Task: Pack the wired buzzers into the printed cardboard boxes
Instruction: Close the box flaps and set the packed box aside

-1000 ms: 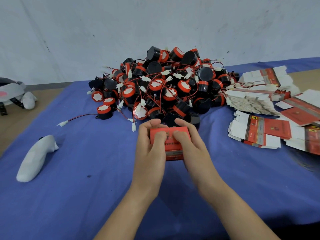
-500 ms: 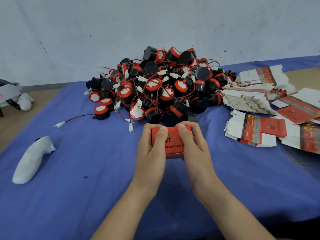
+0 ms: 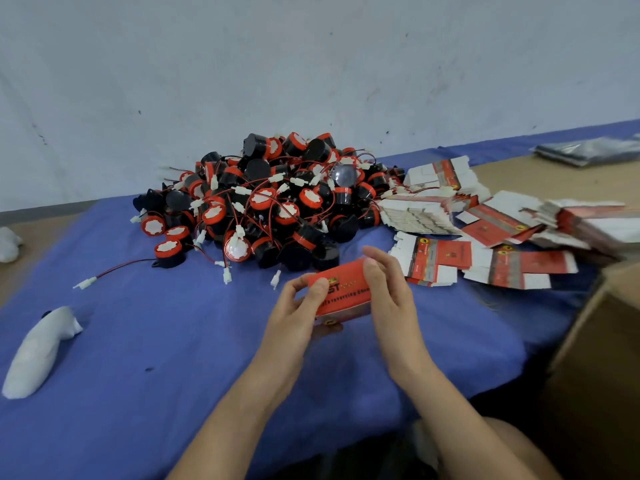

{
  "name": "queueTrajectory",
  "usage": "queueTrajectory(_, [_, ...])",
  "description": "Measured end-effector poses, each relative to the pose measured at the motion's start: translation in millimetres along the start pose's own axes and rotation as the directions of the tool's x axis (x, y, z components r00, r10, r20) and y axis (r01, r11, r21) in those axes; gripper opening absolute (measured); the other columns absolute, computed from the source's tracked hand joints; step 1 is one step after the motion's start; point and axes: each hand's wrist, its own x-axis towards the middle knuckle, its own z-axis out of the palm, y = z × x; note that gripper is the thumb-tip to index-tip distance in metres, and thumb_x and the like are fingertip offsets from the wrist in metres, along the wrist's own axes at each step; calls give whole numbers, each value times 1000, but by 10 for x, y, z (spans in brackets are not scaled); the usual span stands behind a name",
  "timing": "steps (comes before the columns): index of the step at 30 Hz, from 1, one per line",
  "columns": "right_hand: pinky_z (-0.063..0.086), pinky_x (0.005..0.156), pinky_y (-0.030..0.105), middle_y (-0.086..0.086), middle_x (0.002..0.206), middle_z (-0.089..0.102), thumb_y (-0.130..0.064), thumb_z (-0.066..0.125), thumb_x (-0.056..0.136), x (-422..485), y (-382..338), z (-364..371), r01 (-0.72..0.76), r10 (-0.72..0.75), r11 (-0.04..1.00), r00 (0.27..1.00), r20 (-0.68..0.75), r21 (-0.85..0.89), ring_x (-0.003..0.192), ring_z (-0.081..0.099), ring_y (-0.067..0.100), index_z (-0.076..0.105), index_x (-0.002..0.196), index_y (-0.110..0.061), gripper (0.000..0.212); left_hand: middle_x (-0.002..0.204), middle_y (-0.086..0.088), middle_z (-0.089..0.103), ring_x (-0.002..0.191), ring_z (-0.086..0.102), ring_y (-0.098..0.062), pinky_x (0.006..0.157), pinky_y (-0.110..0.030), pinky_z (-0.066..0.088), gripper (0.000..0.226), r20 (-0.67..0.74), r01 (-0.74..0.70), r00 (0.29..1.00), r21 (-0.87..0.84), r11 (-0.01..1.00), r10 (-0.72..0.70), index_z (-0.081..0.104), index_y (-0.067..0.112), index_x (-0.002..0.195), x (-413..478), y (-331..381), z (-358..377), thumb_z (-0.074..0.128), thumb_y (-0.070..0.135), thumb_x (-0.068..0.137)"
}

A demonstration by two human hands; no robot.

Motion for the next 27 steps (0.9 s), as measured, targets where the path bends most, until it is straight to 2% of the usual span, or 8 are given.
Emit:
queueTrajectory(2, [55,73,20,-25,98,72,-50,44,104,-118,-72,-151,-62,67,995,996,-63,82,92,69,0,59,121,-47,22,89,-6,77,78,74,-17,62,-28,57,40,-20,50,998,-111,993,-53,60,7,116,-45,17,197,67,36,89])
queueTrajectory(7, [54,73,22,-19,96,76,-70,33,90,-387,-390,-540,-104,183,956,942,-283,273,85,74,4,60,113,-46,43,94,-12,78,76,76,-18,58,-25,58,33,93,172,984,-275,946,-152,72,8,106,-255,42,905,62,37,95])
queueTrajectory(9, [54,84,25,-16,106,76,-81,38,76,-465,-579,-688,-68,143,965,946,-291,251,97,72,4,62,111,-49,53,95,-12,78,76,75,-17,58,-26,58,34,145,192,977,-304,933,-154,72,8,111,-328,117,1258,59,37,98])
queueTrajectory(12, [48,103,33,-18,122,71,-85,40,85,-584,-919,-919,32,34,982,938,-344,184,117,65,4,64,118,-55,51,95,-9,78,82,76,-17,65,-29,62,30,259,204,959,-359,911,-113,71,10,107,-466,350,1876,59,37,100])
queueTrajectory(14, [45,108,36,-13,135,65,-79,42,85,-630,-1185,-1104,159,-85,976,906,-414,146,126,59,5,55,136,-48,61,104,-10,77,92,76,-20,78,-33,63,38,446,232,892,-312,921,-74,71,12,110,-613,559,2332,55,44,101])
queueTrajectory(18, [53,91,16,-30,125,65,-64,50,88,-659,-1569,-1487,351,-236,931,790,-565,102,117,60,-10,42,138,-50,53,94,-5,78,84,75,-17,68,-28,60,51,667,133,745,-121,984,-18,76,16,84,-891,822,2978,48,55,100])
queueTrajectory(22, [52,78,8,-31,116,67,-55,52,91,-690,-1546,-1492,366,-286,930,786,-548,39,109,63,-10,45,135,-45,45,94,-6,77,84,73,-16,75,-28,58,44,655,87,755,-118,989,12,75,16,87,-857,750,2957,48,47,103])
queueTrajectory(27, [52,83,11,-21,121,67,-42,56,101,-552,-997,-1019,200,-171,978,933,-318,63,112,62,-8,47,135,-43,35,92,-10,75,79,71,-17,73,-27,59,41,444,77,896,-177,981,10,70,7,91,-486,503,2178,45,35,106])
